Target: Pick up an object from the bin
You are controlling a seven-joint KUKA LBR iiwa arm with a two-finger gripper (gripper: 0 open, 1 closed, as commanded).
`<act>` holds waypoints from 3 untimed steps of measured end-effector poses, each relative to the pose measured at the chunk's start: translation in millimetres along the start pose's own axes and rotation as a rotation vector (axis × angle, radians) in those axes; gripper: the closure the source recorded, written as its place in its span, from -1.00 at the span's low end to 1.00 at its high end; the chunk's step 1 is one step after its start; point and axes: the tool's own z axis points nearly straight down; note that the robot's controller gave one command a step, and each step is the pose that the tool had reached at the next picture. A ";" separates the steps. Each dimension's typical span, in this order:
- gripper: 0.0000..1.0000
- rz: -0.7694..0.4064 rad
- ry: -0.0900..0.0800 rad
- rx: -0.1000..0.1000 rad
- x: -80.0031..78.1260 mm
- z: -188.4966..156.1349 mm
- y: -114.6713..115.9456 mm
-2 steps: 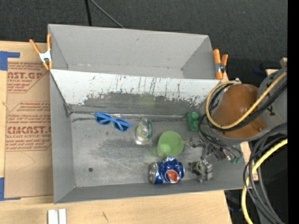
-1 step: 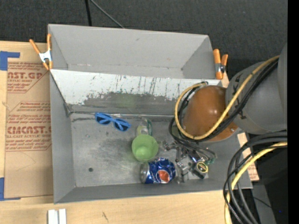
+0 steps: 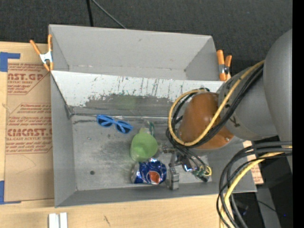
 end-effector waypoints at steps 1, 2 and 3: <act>-1.00 -0.024 0.003 0.000 -9.0 2.4 40.3; 1.00 -0.021 0.011 -0.001 -6.8 3.3 38.9; 1.00 -0.412 0.008 -0.003 -18.8 -37.1 34.7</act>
Offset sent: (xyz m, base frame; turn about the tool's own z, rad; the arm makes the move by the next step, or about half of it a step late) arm 0.0007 0.0387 -0.0029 -0.0201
